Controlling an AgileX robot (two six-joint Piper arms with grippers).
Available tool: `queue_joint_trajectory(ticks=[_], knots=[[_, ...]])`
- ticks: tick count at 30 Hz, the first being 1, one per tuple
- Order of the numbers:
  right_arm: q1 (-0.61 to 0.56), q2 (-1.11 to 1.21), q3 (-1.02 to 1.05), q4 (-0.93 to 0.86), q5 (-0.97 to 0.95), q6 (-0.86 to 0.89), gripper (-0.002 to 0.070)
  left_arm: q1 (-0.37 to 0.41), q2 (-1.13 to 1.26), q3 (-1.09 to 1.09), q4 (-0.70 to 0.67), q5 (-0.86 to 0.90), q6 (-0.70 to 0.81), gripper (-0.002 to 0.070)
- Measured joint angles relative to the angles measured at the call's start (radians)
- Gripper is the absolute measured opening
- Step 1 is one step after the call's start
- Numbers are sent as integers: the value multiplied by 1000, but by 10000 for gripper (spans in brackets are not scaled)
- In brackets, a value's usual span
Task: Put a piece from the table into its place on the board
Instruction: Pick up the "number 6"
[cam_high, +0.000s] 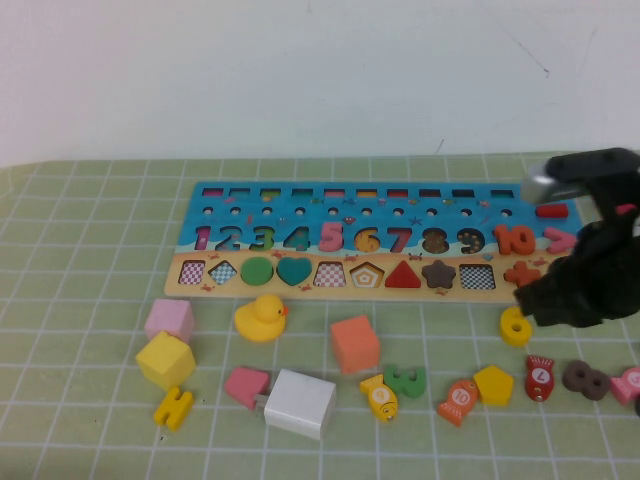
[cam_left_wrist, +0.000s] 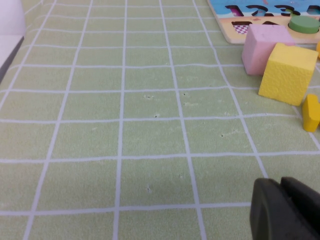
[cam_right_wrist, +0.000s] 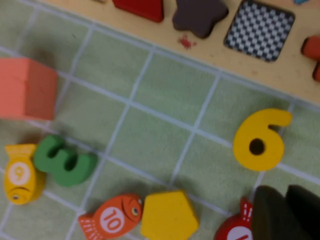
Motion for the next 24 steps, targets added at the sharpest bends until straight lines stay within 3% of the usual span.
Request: queue_joint_trajectory(ticks=[6, 8, 24], knots=[[65, 97, -109, -102, 67, 119, 307, 0, 0, 0, 0, 0, 0, -2], [72, 119, -143, -104, 71, 140, 352, 0, 0, 0, 0, 0, 0, -2], [72, 256, -213, -141, 114, 241, 391, 0, 0, 0, 0, 0, 6, -2]])
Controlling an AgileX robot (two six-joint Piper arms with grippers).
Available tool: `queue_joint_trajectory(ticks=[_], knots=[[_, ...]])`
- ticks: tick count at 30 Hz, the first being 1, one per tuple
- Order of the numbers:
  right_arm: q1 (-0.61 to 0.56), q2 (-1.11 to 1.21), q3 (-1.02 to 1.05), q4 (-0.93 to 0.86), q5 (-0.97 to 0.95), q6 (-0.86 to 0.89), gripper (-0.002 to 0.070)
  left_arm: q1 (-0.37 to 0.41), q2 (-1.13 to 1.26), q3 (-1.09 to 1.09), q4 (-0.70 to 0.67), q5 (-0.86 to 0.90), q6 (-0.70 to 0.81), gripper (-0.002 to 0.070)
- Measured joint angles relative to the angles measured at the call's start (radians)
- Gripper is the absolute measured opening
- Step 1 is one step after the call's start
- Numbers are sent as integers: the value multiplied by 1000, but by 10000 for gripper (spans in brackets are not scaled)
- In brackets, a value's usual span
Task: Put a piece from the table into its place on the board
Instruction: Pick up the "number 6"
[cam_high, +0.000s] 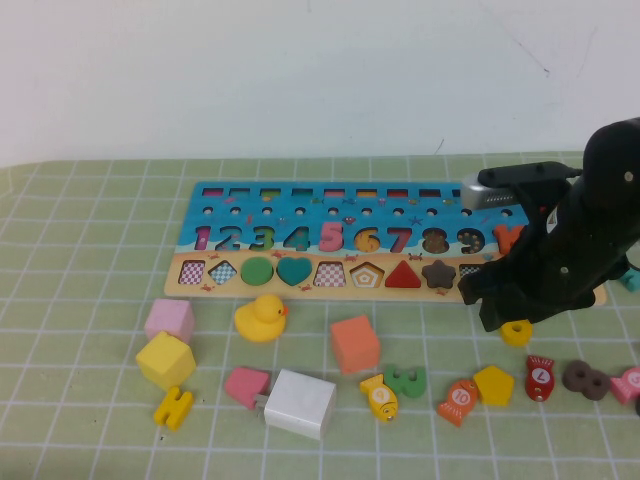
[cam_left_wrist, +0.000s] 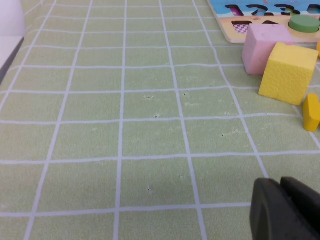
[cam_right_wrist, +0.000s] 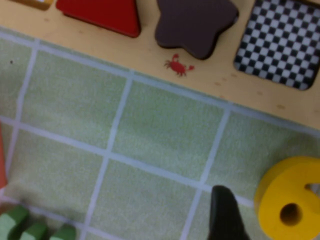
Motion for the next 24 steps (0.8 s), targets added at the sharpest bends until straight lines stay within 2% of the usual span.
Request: queue_joint_trajectory(ticks=[24], knots=[[0, 2, -6, -28, 0, 0, 392, 0, 0, 0, 0, 0, -6, -2]])
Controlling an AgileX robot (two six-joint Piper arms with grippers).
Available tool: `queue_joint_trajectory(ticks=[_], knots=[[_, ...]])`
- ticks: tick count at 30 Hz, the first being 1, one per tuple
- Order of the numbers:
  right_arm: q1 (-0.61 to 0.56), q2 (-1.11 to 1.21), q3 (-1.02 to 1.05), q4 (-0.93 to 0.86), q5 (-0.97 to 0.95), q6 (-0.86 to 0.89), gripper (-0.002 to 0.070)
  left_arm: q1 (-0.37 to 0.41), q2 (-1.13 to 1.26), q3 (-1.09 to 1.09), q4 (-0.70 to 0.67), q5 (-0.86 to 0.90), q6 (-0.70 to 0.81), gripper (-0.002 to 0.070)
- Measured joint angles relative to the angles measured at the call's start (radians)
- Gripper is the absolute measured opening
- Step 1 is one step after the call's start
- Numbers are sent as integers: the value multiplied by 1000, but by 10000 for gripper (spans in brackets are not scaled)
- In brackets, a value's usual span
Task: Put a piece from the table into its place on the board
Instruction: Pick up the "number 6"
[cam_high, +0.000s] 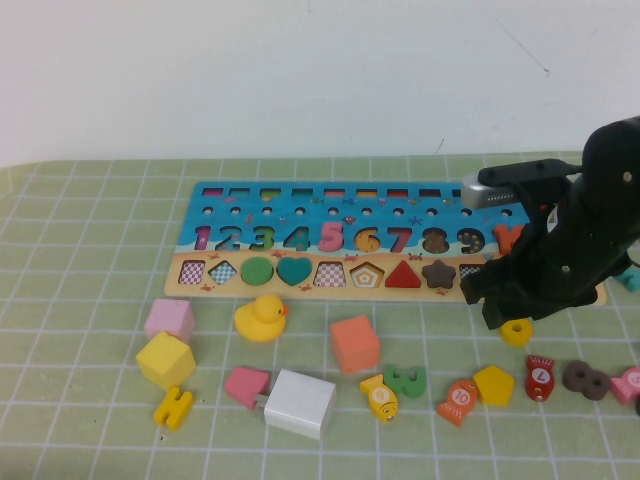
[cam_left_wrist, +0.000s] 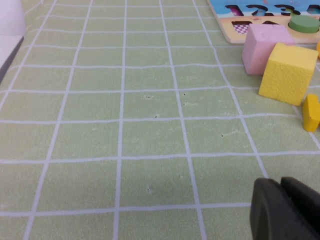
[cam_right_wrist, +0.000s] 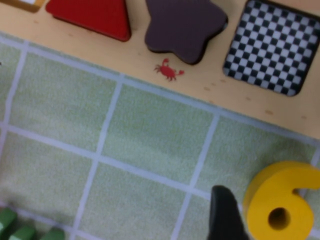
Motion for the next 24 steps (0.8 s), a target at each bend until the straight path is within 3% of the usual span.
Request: queue_joint_trajectory(ticks=[8, 15, 24], knots=[[0, 27, 0, -2, 9, 0, 387, 0, 0, 0, 0, 0, 0, -2], [0, 32, 0, -2, 40, 0, 302, 0, 0, 0, 0, 0, 0, -2], [0, 32, 0, -8, 42, 0, 283, 0, 0, 0, 0, 0, 0, -2]])
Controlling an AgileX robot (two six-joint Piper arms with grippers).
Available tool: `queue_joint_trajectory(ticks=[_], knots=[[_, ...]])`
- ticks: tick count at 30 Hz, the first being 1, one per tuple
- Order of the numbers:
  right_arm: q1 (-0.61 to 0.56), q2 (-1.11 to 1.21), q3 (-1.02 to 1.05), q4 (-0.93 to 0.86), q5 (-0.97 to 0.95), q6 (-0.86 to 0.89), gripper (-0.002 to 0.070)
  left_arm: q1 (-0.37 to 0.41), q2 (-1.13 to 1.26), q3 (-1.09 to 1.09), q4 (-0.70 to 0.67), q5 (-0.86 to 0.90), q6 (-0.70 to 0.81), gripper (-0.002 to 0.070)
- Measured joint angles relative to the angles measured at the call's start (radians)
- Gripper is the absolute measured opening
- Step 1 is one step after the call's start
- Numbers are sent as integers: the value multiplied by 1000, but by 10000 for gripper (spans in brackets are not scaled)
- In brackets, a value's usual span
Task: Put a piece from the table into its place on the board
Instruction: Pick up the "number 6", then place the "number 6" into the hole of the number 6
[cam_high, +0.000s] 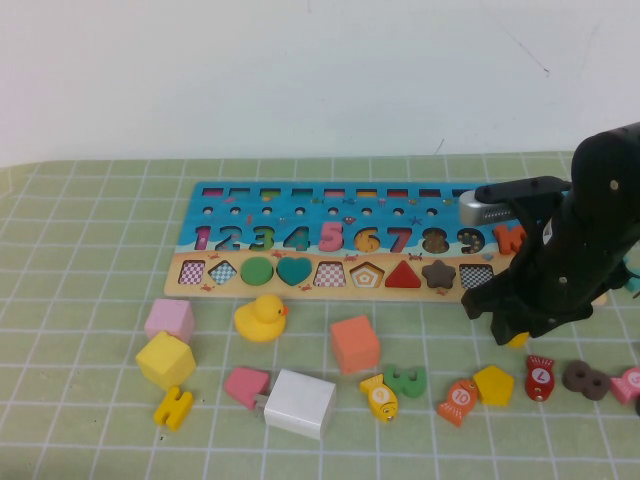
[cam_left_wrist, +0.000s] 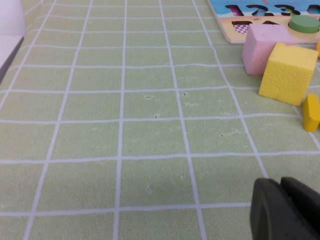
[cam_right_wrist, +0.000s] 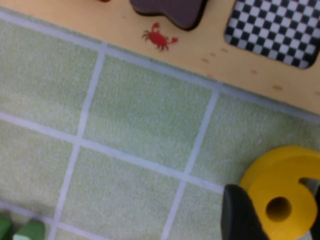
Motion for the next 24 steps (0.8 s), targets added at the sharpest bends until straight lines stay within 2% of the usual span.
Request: queue_joint_trajectory(ticks=[11, 19, 24], knots=[[0, 0, -97, -2, 13, -6, 283, 0, 0, 0, 0, 0, 0, -2], [0, 29, -227, 115, 11, -212, 282, 0, 0, 0, 0, 0, 0, -2], [0, 148, -351, 145, 17, -246, 282, 0, 0, 0, 0, 0, 0, -2]])
